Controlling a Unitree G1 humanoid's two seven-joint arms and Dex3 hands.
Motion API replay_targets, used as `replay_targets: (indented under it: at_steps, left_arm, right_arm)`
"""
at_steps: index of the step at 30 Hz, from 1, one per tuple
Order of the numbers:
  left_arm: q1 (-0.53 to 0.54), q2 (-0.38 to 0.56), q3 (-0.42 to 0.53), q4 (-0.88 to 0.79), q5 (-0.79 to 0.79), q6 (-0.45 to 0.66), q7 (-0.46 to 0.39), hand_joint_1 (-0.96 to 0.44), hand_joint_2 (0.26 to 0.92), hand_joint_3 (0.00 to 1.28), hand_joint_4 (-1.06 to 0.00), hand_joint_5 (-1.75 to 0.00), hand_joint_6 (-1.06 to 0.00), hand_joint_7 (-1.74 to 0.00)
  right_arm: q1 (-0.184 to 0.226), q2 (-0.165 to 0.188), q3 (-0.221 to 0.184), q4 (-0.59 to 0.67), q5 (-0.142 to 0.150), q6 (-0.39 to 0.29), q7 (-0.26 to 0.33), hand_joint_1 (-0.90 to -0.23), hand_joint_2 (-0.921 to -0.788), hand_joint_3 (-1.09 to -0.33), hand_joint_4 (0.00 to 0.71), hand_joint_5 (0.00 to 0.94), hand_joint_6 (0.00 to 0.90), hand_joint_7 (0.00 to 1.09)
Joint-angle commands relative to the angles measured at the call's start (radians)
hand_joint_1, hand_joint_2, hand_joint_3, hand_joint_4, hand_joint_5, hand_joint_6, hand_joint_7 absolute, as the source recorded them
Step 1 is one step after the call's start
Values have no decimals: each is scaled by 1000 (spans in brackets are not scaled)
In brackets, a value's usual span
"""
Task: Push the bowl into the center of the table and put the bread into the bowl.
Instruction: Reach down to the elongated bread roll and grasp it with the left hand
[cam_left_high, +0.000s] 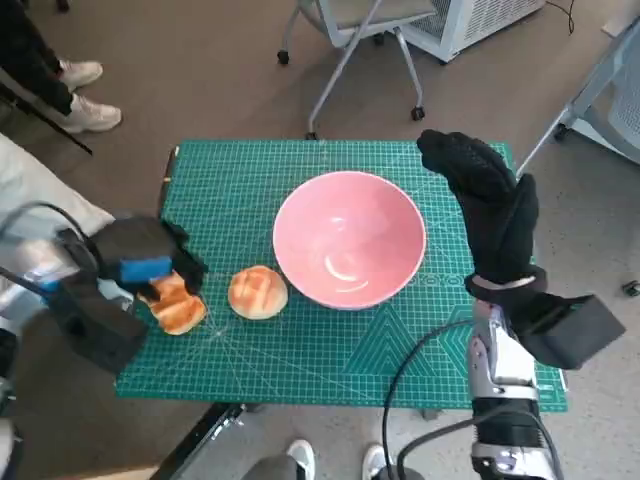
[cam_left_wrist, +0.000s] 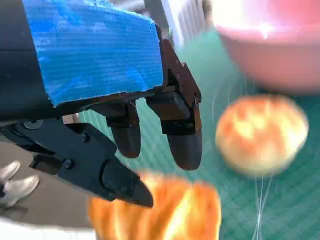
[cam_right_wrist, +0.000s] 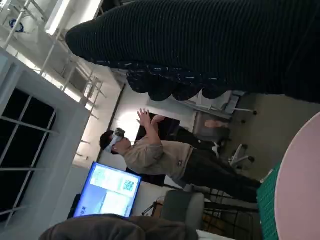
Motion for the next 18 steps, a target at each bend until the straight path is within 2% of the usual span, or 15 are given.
replay_targets:
  at_steps: [1, 18]
  left_arm:
    - [40, 33, 62, -90, -84, 13, -56, 2, 908, 6, -746, -1010, -767, -1106]
    - [122, 68, 172, -205, -134, 40, -122, 3, 885, 0, -811, -945, -820, -1039]
  right_arm:
    - [18, 0, -4, 18, 9, 10, 10, -729, -921, -832, 187, 1, 30, 579]
    - [17, 11, -2, 26, 6, 2, 10, -729, -921, -833, 187, 1, 30, 577]
